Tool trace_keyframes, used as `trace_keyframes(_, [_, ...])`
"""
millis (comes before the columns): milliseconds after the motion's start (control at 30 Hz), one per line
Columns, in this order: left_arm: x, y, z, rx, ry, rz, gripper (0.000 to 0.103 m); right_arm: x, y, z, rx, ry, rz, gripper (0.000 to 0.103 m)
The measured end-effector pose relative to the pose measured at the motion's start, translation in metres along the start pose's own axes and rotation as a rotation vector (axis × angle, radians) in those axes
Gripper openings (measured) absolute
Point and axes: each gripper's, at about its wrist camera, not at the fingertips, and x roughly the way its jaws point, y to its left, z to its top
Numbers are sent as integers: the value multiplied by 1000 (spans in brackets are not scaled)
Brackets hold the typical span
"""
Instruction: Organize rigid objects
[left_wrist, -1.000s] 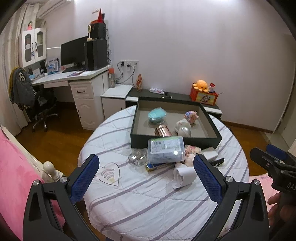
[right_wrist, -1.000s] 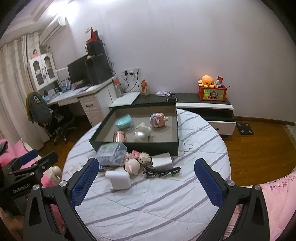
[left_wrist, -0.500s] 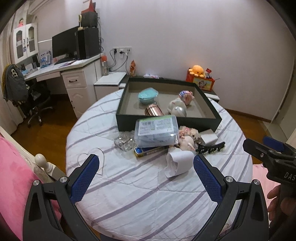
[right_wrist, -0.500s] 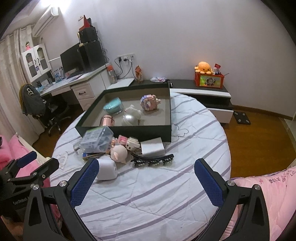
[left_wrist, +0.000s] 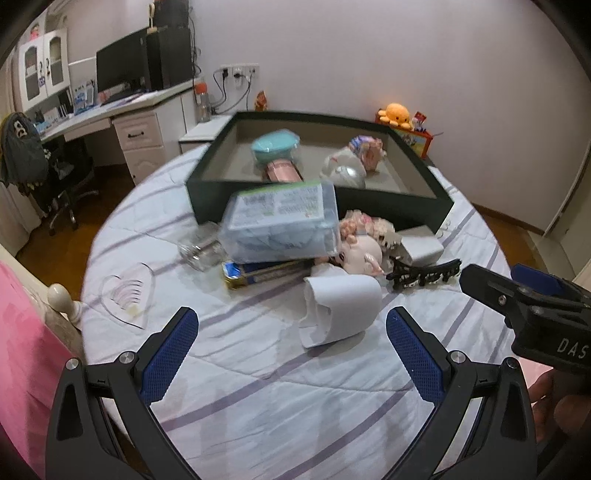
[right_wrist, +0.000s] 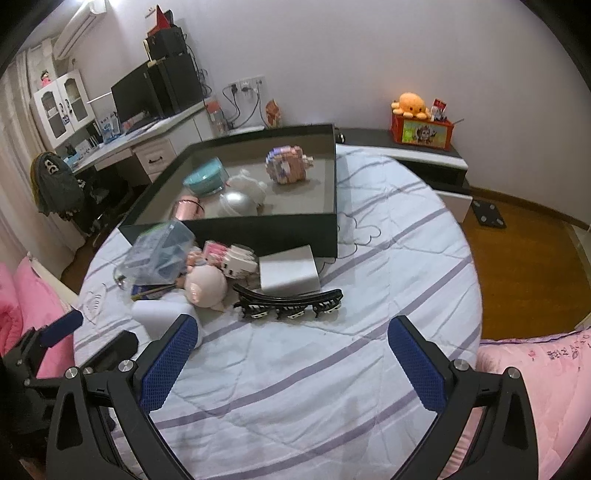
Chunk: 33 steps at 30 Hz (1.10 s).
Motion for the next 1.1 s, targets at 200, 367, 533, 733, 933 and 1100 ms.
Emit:
trace_keyframes(200, [30, -12, -2, -14, 34, 16, 103, 28, -9, 2, 16, 57, 46, 103])
trace_keyframes(367, [51, -13, -3, -31, 62, 32, 103, 45, -10, 2, 25, 96, 79, 103])
trace_keyframes(533, [57, -4, -4, -64, 61, -14, 100, 64, -4, 1, 13, 129, 67, 103])
trace_keyframes(733, [56, 5, -2, -65, 54, -40, 86, 76, 6, 3, -3, 127, 33, 103])
trace_keyframes(933, [53, 2, -5, -21, 53, -59, 68, 84, 16, 2, -48, 101, -20, 101])
trace_keyframes(1100, [49, -1, -7, -1, 51, -89, 57, 77, 10, -2, -39, 73, -20, 95])
